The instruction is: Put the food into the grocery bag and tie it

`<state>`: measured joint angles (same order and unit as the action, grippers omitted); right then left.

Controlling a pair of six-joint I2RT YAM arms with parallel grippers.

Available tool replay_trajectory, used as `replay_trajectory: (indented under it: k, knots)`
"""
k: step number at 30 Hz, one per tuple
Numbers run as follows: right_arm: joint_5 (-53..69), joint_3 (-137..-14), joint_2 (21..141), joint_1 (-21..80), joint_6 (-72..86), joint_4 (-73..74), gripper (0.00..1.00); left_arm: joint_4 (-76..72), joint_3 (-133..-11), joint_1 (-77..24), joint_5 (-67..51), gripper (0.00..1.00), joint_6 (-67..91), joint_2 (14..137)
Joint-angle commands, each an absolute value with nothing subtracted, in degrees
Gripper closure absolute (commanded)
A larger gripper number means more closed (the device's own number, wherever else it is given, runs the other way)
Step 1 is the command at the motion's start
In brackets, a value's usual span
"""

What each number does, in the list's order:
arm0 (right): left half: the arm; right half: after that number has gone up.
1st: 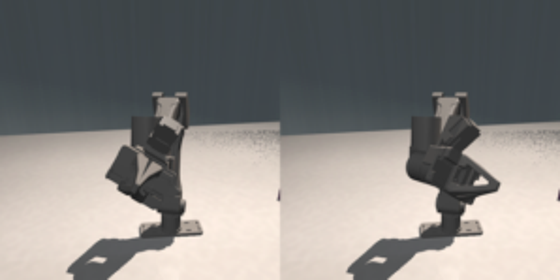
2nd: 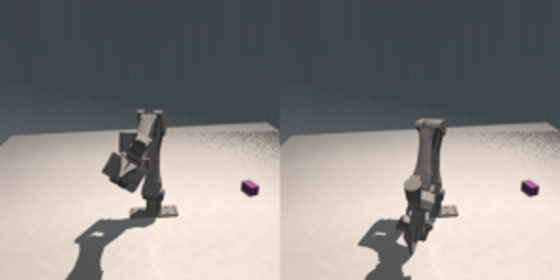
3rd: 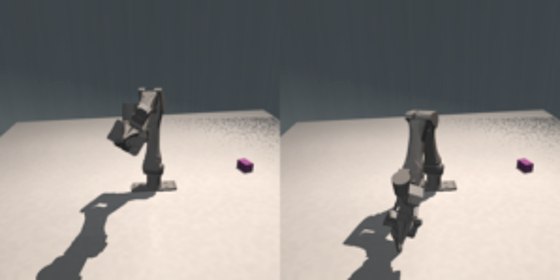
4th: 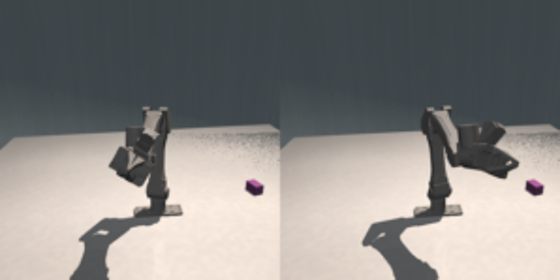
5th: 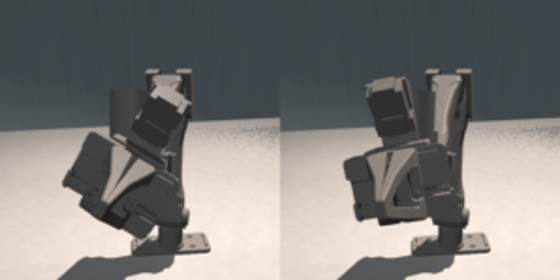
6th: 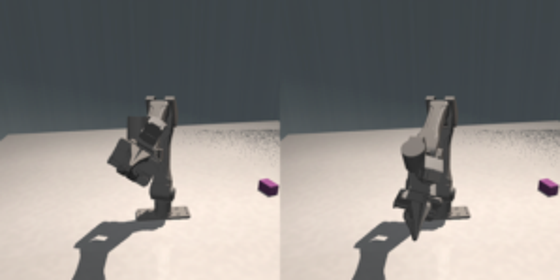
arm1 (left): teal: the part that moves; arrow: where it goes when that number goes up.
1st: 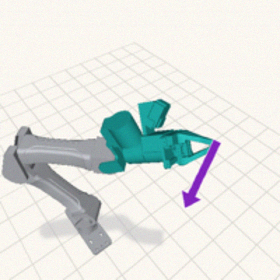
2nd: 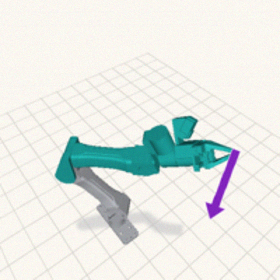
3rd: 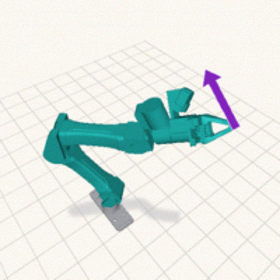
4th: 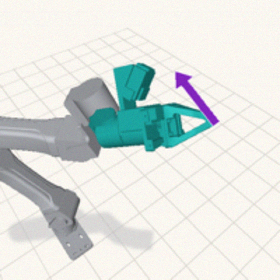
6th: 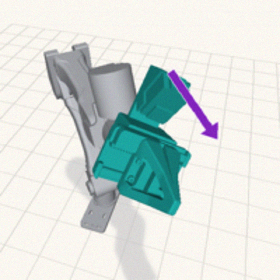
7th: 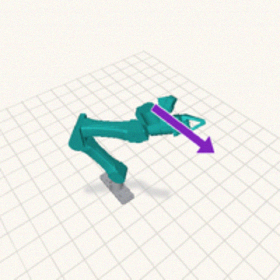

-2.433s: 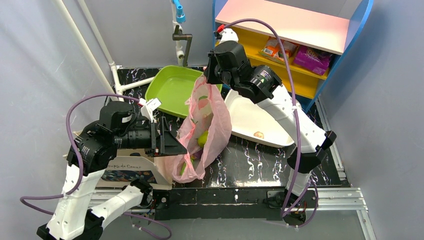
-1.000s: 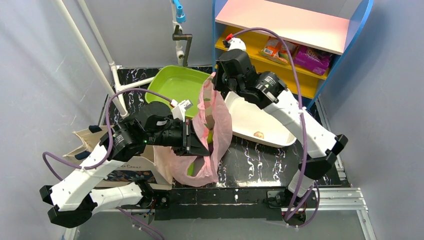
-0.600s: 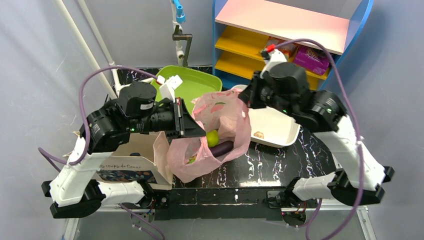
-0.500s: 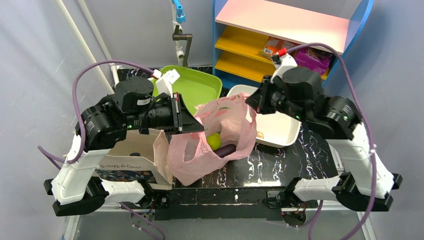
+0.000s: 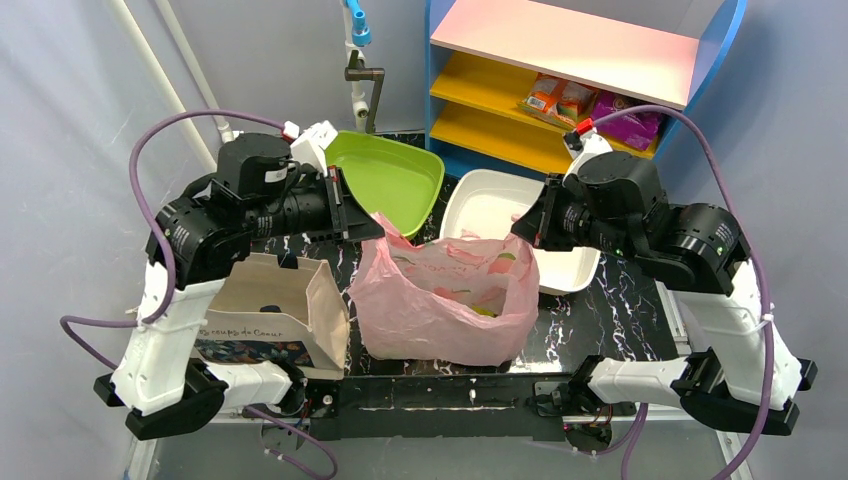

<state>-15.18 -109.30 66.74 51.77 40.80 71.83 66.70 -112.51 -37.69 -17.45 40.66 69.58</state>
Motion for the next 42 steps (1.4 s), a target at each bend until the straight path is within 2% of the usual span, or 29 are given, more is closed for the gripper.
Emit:
replay_trajectory:
  k: [1, 7, 8, 10, 11, 12, 14, 24, 29, 35, 42]
  knots:
    - [-18.15, -108.66, 65.78, 51.59, 42.63, 72.30, 0.99, 64.29, -109.59, -36.23, -22.01, 1.00, 37.03, 69.53]
    - [-17.96, -99.42, 62.24, 51.59, 41.23, 66.13, 0.99, 57.08, -97.77, -34.97, -26.26, 1.00, 38.28, 65.88]
    - [-18.09, -98.80, 61.72, 51.59, 40.46, 64.89, 0.91, 56.10, -96.29, -34.85, -26.73, 1.00, 38.69, 65.36]
    - [-19.93, -98.43, 60.67, 51.59, 38.46, 62.20, 0.62, 54.63, -94.08, -34.73, -27.66, 1.00, 39.08, 64.62]
    - [-21.25, -98.44, 60.20, 51.64, 37.26, 60.60, 0.42, 54.20, -93.33, -34.76, -27.95, 1.00, 39.13, 64.46]
    - [-22.55, -98.32, 59.73, 51.60, 35.77, 58.87, 0.32, 53.95, -92.79, -34.65, -28.36, 1.00, 39.05, 64.34]
    - [-25.06, -98.31, 59.19, 51.60, 32.65, 54.80, 0.25, 53.66, -92.27, -34.59, -29.15, 1.00, 38.60, 64.47]
    - [-42.01, -104.69, 66.60, 48.32, 22.85, 46.27, 0.18, 53.70, -93.62, -34.28, -33.40, 1.00, 35.54, 64.69]
    - [-33.82, -108.56, 71.73, 37.64, 25.48, 44.63, 0.18, 54.80, -94.38, -34.11, -32.84, 1.00, 34.20, 64.39]
    - [-28.40, -115.59, 79.00, 30.02, 27.87, 48.55, 0.12, 56.45, -94.89, -33.93, -31.64, 1.00, 32.86, 63.42]
    - [-22.22, -112.16, 78.98, 24.16, 29.81, 46.20, 0.14, 61.60, -98.91, -33.66, -29.09, 1.00, 28.17, 63.90]
